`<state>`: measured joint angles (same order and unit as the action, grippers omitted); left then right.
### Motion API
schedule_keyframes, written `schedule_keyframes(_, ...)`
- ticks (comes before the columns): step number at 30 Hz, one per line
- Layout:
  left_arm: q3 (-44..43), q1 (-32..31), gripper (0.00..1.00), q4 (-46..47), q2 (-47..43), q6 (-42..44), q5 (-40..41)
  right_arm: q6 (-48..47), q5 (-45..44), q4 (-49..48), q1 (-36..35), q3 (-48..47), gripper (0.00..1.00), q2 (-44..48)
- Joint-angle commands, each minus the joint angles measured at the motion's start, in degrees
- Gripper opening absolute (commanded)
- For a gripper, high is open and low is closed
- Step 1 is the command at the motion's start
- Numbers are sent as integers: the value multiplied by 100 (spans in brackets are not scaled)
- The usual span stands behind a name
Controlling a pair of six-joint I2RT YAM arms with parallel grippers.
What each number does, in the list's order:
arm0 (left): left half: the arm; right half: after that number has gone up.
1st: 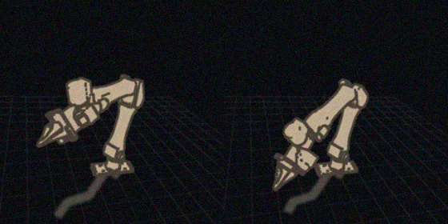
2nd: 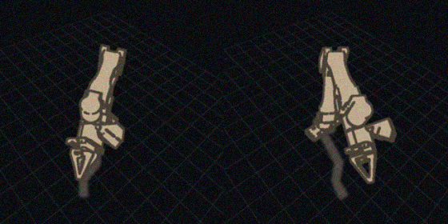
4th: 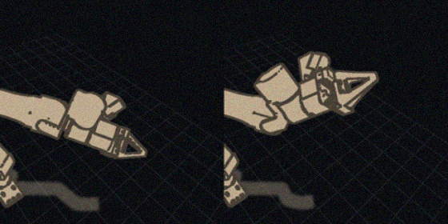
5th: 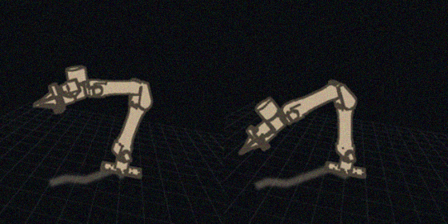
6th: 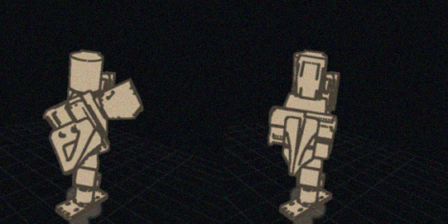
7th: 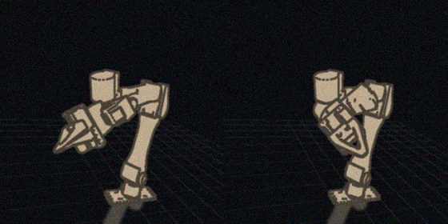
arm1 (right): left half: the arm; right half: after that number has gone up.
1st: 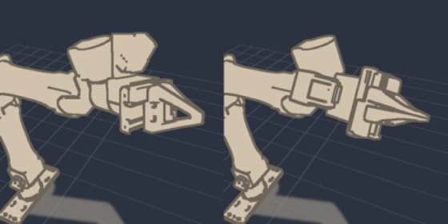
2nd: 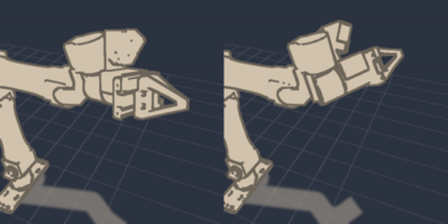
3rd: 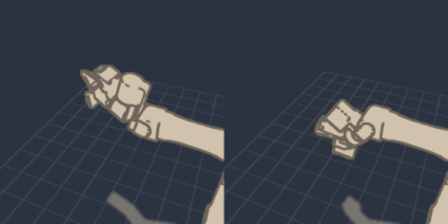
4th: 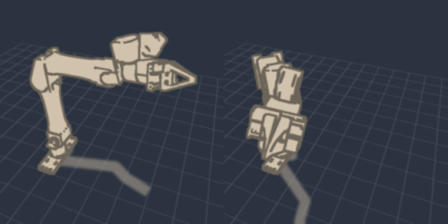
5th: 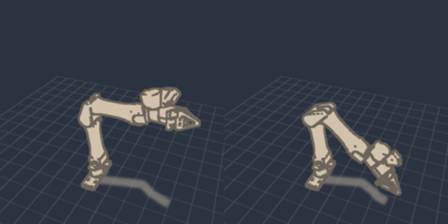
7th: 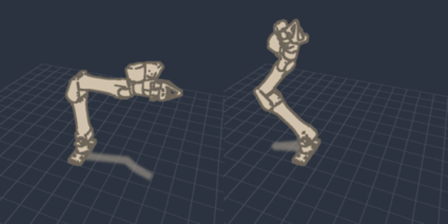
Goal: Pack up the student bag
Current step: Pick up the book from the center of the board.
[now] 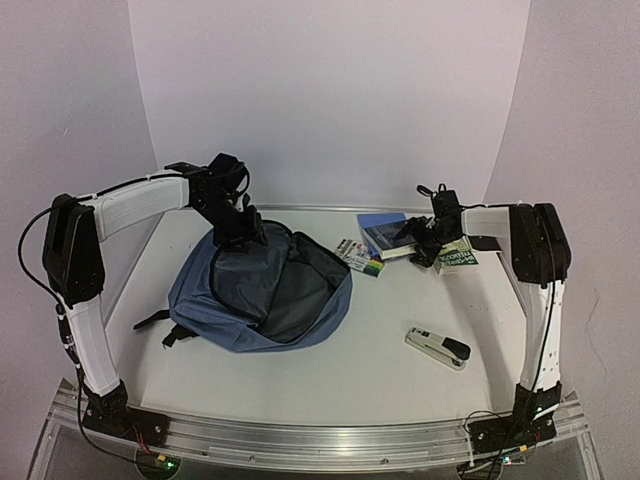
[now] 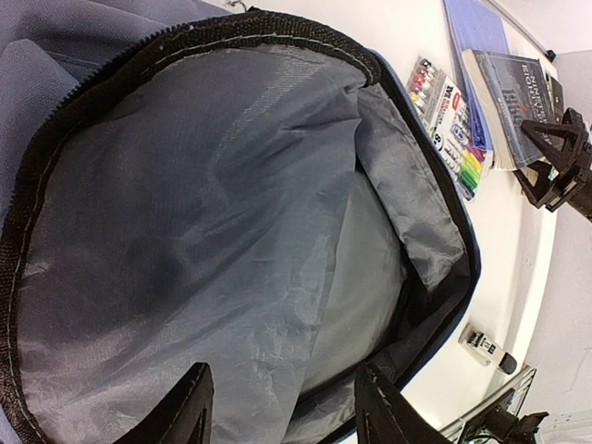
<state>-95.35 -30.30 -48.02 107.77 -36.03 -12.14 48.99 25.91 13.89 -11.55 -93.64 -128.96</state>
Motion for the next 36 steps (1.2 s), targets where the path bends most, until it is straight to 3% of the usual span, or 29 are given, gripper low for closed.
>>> schedule_keyframes(1,-238,26,52,-81,-69,29,78,316,43,-426,-12,-227,83,-175)
schedule_keyframes(8,-316,33,52,-130,15,94,60,573,184,-528,-5,-41,67,-104)
schedule_keyframes(17,-398,34,51,-74,141,116,-19,686,306,-519,48,520,38,356)
schedule_keyframes(21,-446,42,51,-56,183,139,-39,784,389,-510,121,674,35,489)
schedule_keyframes(24,-472,42,51,-45,215,148,-66,844,481,-510,174,806,53,612)
schedule_keyframes(27,-498,43,51,-46,230,166,-71,853,488,-510,226,934,59,668)
schedule_keyframes(30,-516,49,51,-51,236,166,-83,809,475,-518,272,1000,55,656)
schedule_keyframes(36,-463,51,51,-42,183,149,-60,774,490,-519,294,946,31,655)
